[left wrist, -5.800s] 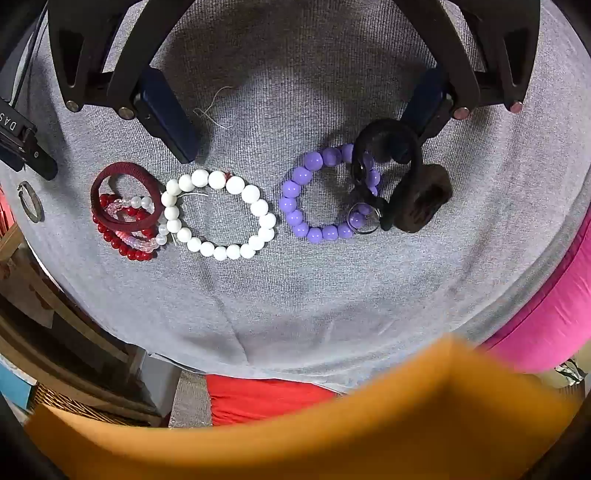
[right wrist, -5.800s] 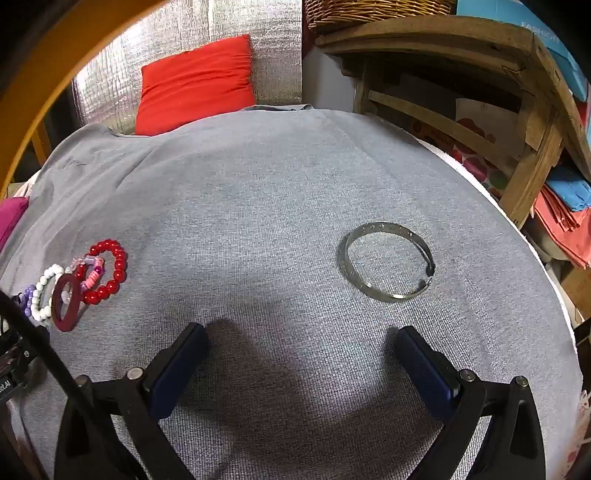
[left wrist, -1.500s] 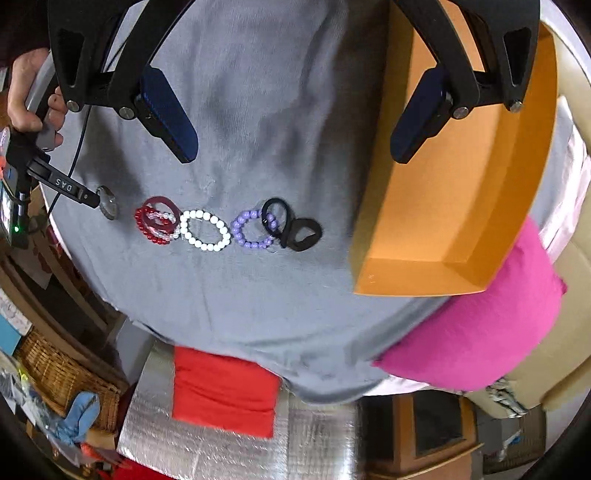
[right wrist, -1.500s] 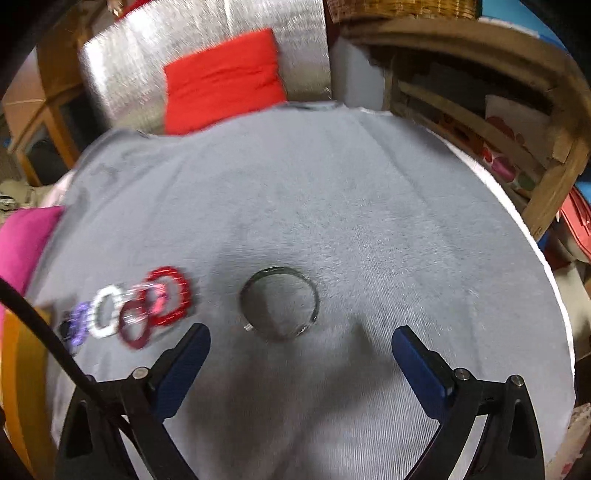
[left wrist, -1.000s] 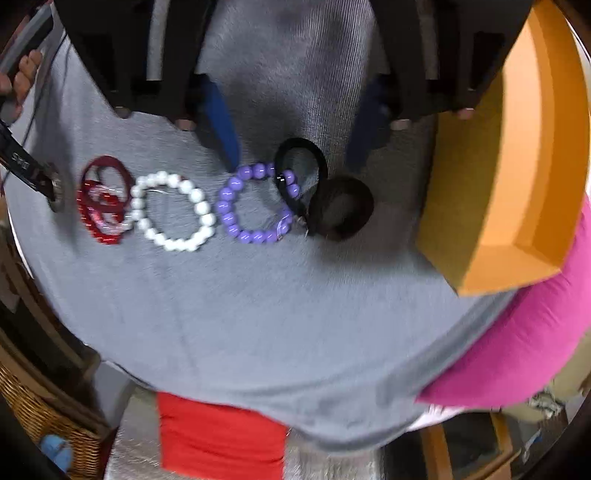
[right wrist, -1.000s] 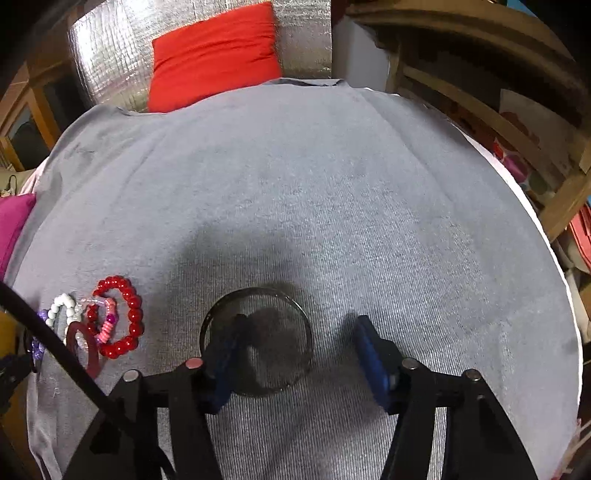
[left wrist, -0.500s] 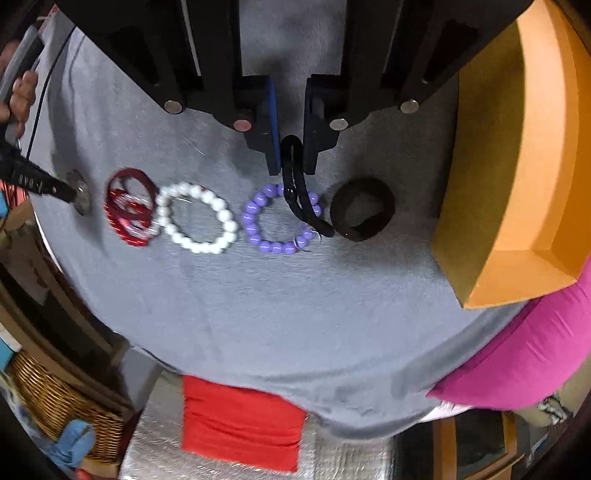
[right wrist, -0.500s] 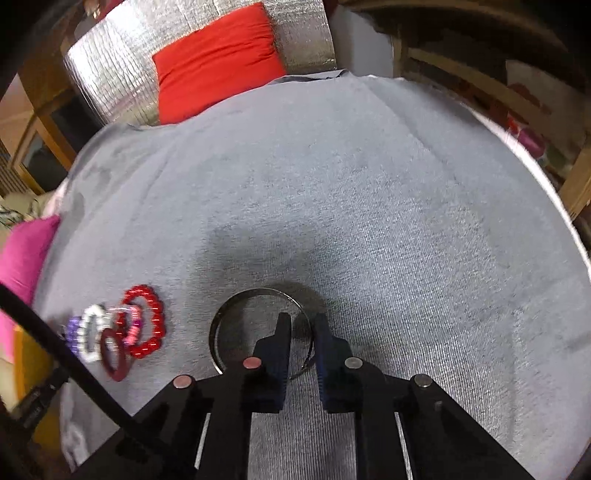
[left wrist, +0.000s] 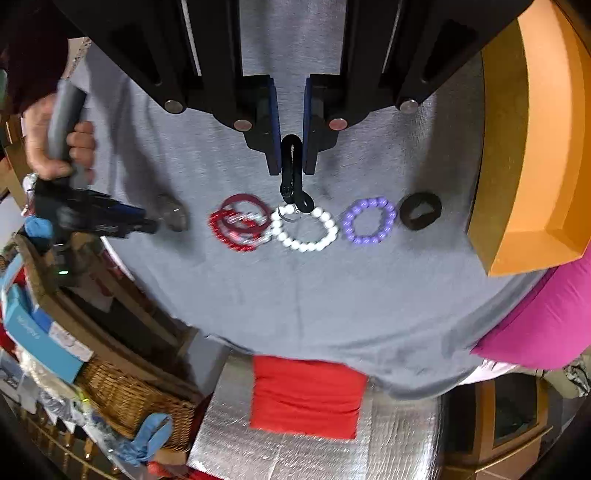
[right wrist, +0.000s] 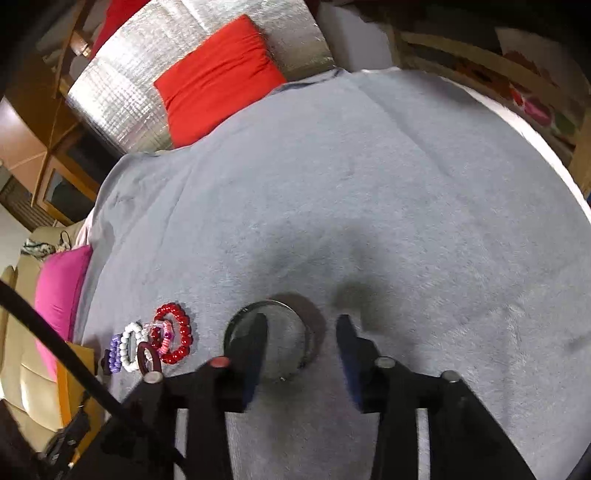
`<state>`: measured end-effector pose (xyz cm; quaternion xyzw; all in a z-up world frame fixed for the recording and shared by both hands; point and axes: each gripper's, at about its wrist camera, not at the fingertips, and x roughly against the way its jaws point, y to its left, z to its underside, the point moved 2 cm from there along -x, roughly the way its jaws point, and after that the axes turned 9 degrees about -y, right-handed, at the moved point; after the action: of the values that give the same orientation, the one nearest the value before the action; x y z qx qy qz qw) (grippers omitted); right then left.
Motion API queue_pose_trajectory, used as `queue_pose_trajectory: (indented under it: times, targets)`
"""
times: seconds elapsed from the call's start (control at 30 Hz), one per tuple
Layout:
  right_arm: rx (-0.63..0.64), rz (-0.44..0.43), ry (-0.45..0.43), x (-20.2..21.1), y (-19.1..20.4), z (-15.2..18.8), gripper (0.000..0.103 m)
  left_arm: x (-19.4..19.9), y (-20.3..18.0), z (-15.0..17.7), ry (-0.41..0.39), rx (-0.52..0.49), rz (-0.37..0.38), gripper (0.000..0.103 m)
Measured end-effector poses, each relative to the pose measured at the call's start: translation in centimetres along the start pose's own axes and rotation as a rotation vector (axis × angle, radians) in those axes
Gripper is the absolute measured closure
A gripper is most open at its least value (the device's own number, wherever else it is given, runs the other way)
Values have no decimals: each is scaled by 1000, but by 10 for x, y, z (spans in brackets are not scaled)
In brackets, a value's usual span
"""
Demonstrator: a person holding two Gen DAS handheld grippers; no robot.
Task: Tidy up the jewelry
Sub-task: 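Carry the black cord loop and silver bangle over the orange box with both grippers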
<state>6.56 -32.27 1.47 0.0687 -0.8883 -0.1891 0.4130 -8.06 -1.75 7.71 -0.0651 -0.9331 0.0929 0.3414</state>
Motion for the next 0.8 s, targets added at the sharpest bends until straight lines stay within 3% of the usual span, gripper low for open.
queue_pose_trajectory:
  times: [0.1,0.17,0.23,0.4,0.6,0.8]
  targets:
    - [41,61,35,-15,10,8,65,12,-2,-5,-23,-7,25,92]
    - [86,127,31,-24,14,14,88,19,-4,-6,-38,-14,33,92]
    - [153,180,9,-25,21,16,99,27,-4,-6,-50,-12,43,92]
    - [178,172,-39,-15,36,20,100,49,0,-12,-91,9,67,92]
    - [140,-21,-128,21,72,18,100,84,16,-16,-150,39,53,92]
    - [192,-234,-123,42,136,37,99,115,53,-12,-193,77,-20,92]
